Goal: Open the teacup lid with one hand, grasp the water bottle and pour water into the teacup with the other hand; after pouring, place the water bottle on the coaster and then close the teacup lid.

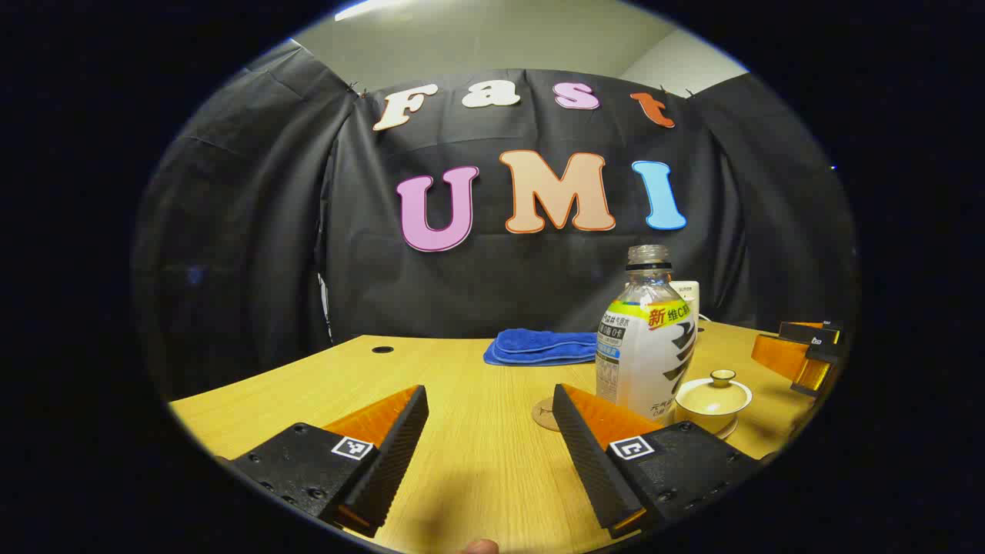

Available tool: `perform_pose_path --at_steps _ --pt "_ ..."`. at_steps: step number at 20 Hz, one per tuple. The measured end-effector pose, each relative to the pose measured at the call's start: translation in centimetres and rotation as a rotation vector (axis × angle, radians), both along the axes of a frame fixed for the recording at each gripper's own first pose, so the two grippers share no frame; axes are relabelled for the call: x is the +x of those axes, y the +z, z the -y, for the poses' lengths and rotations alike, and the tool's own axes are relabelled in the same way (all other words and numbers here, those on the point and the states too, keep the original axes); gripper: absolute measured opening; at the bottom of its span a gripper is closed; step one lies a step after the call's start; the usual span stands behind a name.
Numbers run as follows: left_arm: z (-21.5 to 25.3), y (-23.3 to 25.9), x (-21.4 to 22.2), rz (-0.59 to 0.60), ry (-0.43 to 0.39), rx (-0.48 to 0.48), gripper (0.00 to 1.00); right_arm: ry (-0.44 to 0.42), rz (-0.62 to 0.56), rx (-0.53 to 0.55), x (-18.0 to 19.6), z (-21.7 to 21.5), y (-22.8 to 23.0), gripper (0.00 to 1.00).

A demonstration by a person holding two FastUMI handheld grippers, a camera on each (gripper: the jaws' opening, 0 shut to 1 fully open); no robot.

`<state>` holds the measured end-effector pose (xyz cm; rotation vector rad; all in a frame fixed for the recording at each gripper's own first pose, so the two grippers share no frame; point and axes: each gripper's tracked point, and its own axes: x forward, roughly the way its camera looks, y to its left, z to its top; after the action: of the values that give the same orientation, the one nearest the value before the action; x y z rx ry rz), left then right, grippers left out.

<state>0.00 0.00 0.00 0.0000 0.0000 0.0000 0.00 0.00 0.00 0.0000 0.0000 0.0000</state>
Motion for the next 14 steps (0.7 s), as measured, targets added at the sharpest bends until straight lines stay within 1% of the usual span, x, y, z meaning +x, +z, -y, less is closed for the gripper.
perform_pose_path --at_steps 2,3,7,8,9,14 --pt "-0.32 -0.12 0.06 -0.001 0.013 0.000 0.95 -0.002 0.001 0.000 -0.12 0.00 -0.03 0.96" --pt "-0.43 -0.21 -0.04 -0.001 0.021 0.000 0.95 -0.002 0.001 -0.001 -0.13 -0.03 0.00 0.99" --pt "-0.43 -0.15 -0.02 -0.001 0.025 0.000 0.95 -0.002 0.000 0.000 -0.24 -0.02 -0.03 0.99" --pt "-0.58 -0.13 -0.03 -0.002 0.032 0.001 0.95 -0.002 0.000 0.000 -0.22 -0.03 -0.05 0.96" --pt "-0.73 -0.16 -0.06 -0.002 0.040 0.000 0.95 -0.003 0.000 0.000 -0.18 -0.04 0.04 0.99" --pt "-0.81 -0.11 -0.13 -0.001 0.048 0.001 0.95 -0.003 -0.001 0.000 -0.27 -0.09 0.04 0.96"
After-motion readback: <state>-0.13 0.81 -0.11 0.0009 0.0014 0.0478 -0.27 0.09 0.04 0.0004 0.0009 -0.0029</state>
